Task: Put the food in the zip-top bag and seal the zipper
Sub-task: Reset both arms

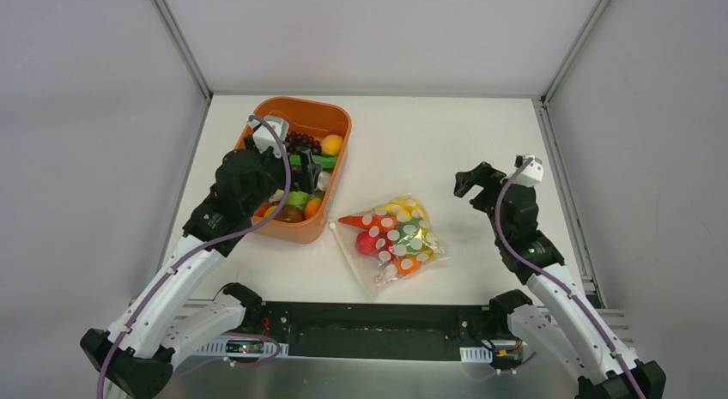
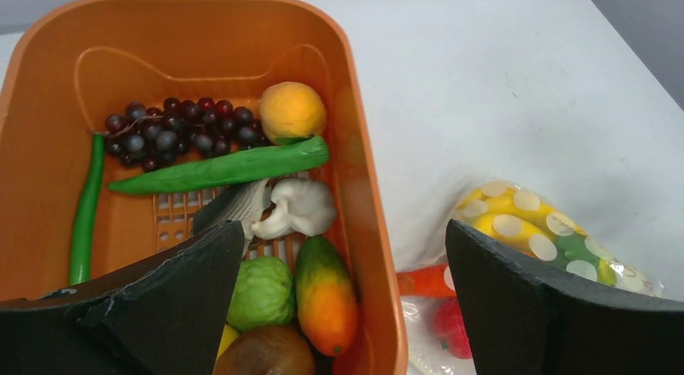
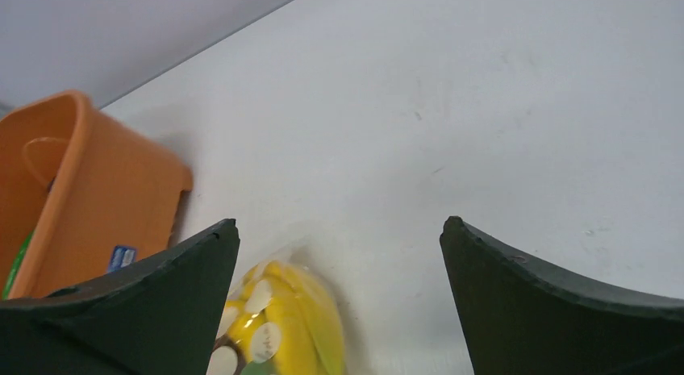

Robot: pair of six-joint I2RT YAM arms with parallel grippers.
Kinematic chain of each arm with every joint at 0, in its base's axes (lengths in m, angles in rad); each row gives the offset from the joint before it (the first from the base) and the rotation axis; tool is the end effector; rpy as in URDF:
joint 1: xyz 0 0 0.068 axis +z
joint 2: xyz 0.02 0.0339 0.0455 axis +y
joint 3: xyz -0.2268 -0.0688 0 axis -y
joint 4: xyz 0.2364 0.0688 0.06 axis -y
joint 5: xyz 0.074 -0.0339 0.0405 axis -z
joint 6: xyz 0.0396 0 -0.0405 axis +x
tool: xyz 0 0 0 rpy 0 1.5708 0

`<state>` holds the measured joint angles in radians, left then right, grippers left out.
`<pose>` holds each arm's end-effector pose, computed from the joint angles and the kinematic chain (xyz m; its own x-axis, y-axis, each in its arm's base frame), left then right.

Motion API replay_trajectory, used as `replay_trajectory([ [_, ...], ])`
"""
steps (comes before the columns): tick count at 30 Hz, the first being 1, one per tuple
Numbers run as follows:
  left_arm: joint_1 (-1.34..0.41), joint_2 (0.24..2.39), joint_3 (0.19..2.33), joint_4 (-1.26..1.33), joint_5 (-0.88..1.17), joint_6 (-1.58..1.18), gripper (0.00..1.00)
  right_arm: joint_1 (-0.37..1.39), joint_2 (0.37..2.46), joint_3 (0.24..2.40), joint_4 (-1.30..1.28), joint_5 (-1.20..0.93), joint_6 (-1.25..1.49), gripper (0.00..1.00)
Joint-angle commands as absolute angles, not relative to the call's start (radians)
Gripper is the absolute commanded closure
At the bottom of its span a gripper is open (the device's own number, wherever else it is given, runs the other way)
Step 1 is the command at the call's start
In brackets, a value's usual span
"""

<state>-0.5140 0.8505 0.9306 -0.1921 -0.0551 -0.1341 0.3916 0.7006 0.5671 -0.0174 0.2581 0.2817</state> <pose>0.1875 -0.1034 0.3500 -0.1557 -0.0654 -0.9856 0.4263 0.8957 -0.1268 0.1886 0.0670 0.2708 -0.1712 0.2201 -0.9603 -0.0918 0.9669 0.2380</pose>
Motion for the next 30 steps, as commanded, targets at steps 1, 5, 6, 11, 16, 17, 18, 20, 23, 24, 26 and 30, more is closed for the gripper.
replay_trajectory([
  [1, -0.447, 0.834, 0.927, -0.195, -0.028, -0.231, 0.01, 0.380, 0.715, 0.560, 0.009, 0.494, 0.342, 0.00],
  [5, -0.355, 0.837, 0.937, -0.225, -0.002, -0.313, 0.01, 0.357, 0.809, 0.621, -0.073, 0.457, 0.355, 0.00],
  [6, -0.333, 0.834, 0.938, -0.239, -0.011, -0.332, 0.01, 0.350, 0.844, 0.640, -0.087, 0.447, 0.356, 0.00],
  [11, -0.209, 0.795, 0.927, -0.288, -0.017, -0.400, 0.01, 0.288, 0.943, 0.704, -0.117, 0.368, 0.356, 0.00],
  [16, -0.177, 0.805, 0.966, -0.439, -0.133, -0.428, 0.01, 0.225, 0.990, 0.730, -0.115, 0.297, 0.372, 0.00],
  [17, -0.177, 0.812, 0.978, -0.477, -0.172, -0.430, 0.01, 0.216, 0.997, 0.735, -0.115, 0.285, 0.373, 0.00],
  [18, -0.176, 0.823, 0.993, -0.512, -0.210, -0.427, 0.01, 0.207, 1.002, 0.739, -0.115, 0.276, 0.372, 0.00],
  [20, -0.176, 0.845, 1.032, -0.596, -0.278, -0.430, 0.01, 0.196, 1.011, 0.744, -0.114, 0.269, 0.372, 0.00],
  [23, -0.176, 0.864, 1.070, -0.700, -0.397, -0.444, 0.01, 0.180, 1.014, 0.747, -0.110, 0.264, 0.365, 0.00],
  [24, -0.176, 0.864, 1.071, -0.719, -0.449, -0.449, 0.01, 0.177, 1.015, 0.747, -0.110, 0.265, 0.364, 0.00],
  [26, -0.176, 0.854, 1.059, -0.733, -0.501, -0.448, 0.01, 0.170, 1.015, 0.746, -0.110, 0.260, 0.364, 0.00],
  [30, -0.176, 0.812, 1.003, -0.672, -0.508, -0.407, 0.01, 0.165, 1.013, 0.743, -0.111, 0.231, 0.370, 0.00],
])
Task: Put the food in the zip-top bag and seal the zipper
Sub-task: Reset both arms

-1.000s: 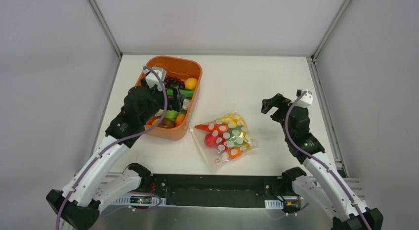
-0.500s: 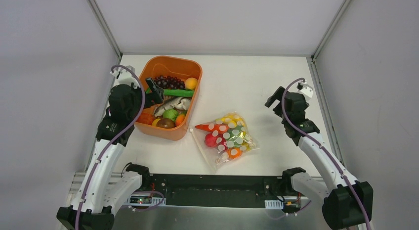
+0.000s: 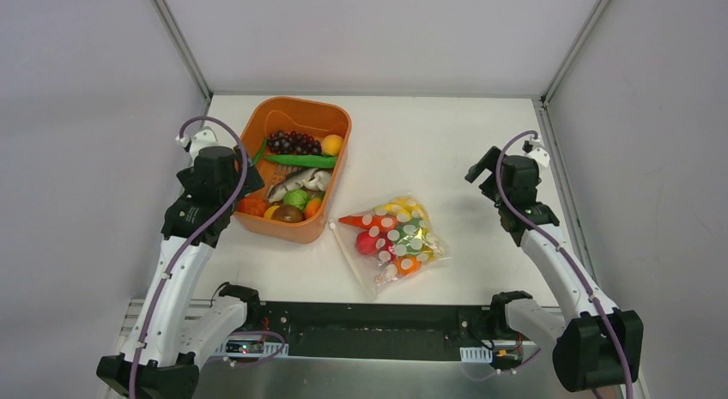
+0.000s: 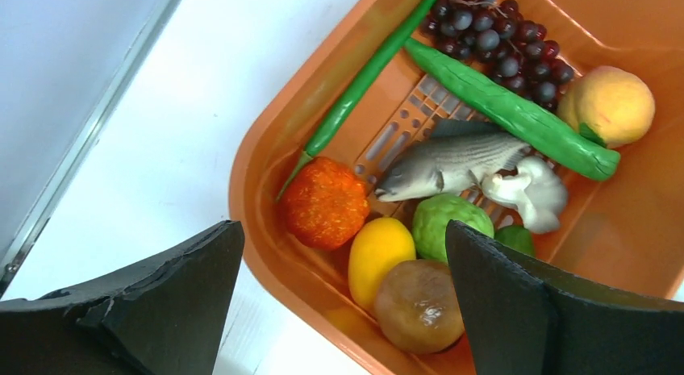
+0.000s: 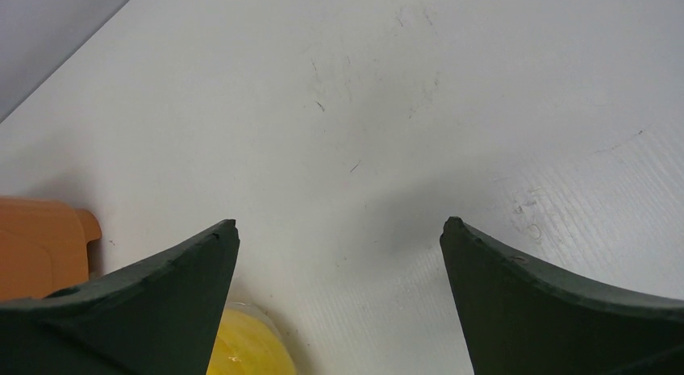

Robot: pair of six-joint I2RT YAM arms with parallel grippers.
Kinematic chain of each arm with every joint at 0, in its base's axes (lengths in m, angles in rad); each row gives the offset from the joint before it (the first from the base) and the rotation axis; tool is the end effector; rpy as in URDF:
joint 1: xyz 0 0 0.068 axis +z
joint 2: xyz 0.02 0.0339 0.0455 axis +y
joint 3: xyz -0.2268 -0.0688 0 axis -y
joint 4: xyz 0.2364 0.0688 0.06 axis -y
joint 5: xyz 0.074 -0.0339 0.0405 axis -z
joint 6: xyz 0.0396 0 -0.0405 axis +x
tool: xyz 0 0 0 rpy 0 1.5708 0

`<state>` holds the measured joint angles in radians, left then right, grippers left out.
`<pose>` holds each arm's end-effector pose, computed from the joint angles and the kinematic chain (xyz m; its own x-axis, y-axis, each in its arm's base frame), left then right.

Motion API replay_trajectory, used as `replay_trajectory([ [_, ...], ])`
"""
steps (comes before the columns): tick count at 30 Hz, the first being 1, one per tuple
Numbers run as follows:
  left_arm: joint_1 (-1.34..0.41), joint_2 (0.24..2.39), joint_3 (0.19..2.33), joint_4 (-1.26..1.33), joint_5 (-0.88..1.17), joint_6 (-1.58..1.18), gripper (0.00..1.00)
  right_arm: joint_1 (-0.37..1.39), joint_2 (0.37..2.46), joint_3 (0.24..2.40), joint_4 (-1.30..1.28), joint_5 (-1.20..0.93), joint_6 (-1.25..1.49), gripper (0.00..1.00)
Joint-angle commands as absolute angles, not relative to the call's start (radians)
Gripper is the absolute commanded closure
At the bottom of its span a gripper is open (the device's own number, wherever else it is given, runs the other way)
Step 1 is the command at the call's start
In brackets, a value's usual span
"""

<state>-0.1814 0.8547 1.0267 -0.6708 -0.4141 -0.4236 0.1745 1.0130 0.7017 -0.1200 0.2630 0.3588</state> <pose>0.1903 -0.0187 0.3314 -0.3540 -0.3177 -0.8797 -0.3597 0.9145 -0.1855 0.2434 0.0325 0.2437 -0.3627 0.2804 -0.8887 0.2054 0.9543 0.2172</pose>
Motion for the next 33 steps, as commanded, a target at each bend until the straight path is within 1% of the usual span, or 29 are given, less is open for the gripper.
replay_trajectory([
  [1, -0.176, 0.803, 0.988, -0.650, -0.546, -0.419, 0.01, 0.164, 1.010, 0.742, -0.111, 0.232, 0.369, 0.00],
  [3, -0.155, 0.793, 0.969, -0.620, -0.567, -0.414, 0.01, 0.161, 1.004, 0.739, -0.112, 0.235, 0.365, 0.00],
  [5, -0.119, 0.789, 0.971, -0.594, -0.539, -0.402, 0.01, 0.161, 0.993, 0.739, -0.110, 0.236, 0.358, 0.00],
  [8, -0.115, 0.774, 0.982, -0.559, -0.479, -0.351, 0.01, 0.159, 0.977, 0.741, -0.109, 0.230, 0.354, 0.00],
  [11, -0.115, 0.757, 0.965, -0.524, -0.432, -0.357, 0.01, 0.158, 0.962, 0.736, -0.093, 0.193, 0.352, 0.00],
  [14, -0.115, 0.756, 0.960, -0.526, -0.410, -0.369, 0.01, 0.158, 0.949, 0.728, -0.064, 0.117, 0.351, 0.00],
  [18, -0.115, 0.764, 0.957, -0.535, -0.405, -0.385, 0.01, 0.159, 0.929, 0.721, -0.022, -0.054, 0.347, 0.00],
  [20, -0.115, 0.763, 0.957, -0.533, -0.388, -0.387, 0.01, 0.158, 0.915, 0.709, 0.009, -0.096, 0.351, 0.00],
  [24, -0.115, 0.762, 0.959, -0.530, -0.390, -0.383, 0.01, 0.158, 0.895, 0.693, 0.049, -0.100, 0.364, 0.00],
  [33, -0.115, 0.747, 0.961, -0.534, -0.398, -0.386, 0.01, 0.158, 0.888, 0.691, 0.023, -0.067, 0.355, 0.00],
])
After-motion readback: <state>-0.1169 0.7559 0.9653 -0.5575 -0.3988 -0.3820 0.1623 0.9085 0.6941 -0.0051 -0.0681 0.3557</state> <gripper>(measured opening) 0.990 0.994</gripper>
